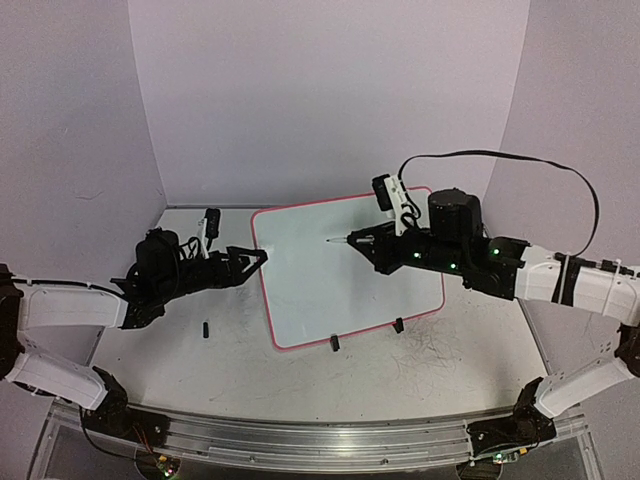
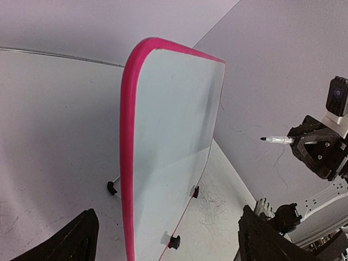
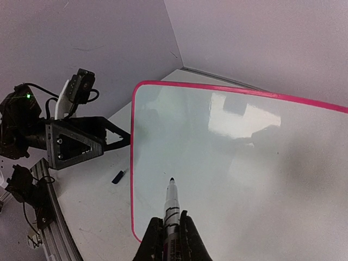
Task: Write a sentence on the whiteboard
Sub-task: Hold the whiteboard at the center of the board.
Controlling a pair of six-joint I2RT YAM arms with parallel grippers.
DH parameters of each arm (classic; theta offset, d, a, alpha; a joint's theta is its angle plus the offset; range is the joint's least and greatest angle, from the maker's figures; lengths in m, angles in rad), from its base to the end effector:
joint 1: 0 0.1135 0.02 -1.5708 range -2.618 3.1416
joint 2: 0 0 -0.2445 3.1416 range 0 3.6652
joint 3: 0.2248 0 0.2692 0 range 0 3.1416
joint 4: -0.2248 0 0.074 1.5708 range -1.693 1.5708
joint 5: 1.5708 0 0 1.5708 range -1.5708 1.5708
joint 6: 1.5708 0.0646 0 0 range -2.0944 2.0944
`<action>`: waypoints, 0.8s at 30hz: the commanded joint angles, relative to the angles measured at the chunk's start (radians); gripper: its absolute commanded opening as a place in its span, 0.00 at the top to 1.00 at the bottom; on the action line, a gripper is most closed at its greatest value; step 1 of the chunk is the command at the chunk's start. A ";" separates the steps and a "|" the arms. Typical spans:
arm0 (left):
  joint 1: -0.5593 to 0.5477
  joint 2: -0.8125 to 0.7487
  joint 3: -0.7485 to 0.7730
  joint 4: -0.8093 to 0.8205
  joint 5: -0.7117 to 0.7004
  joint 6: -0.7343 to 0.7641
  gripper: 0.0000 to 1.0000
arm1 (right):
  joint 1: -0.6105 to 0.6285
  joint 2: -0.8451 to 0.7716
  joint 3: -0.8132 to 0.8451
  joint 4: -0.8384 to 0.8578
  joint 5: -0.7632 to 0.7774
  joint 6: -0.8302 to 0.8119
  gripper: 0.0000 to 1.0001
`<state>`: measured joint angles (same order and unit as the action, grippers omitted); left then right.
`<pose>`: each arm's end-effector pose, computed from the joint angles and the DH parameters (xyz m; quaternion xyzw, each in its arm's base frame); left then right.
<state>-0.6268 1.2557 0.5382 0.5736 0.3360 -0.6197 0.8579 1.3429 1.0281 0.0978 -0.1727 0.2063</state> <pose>0.2426 -0.2020 0.1993 0.1121 0.7451 -0.4793 0.4501 0.2318 0.2851 0.2978 -0.2997 0.7185 0.3745 0.5037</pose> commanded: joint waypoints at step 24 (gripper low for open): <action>0.162 0.203 0.027 0.376 0.316 -0.070 0.65 | 0.088 0.336 0.313 0.130 0.034 -0.183 1.00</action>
<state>-0.4744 1.4390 0.5419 0.8758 0.6083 -0.6916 0.9353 1.6611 1.2813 0.1731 -0.1459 0.0498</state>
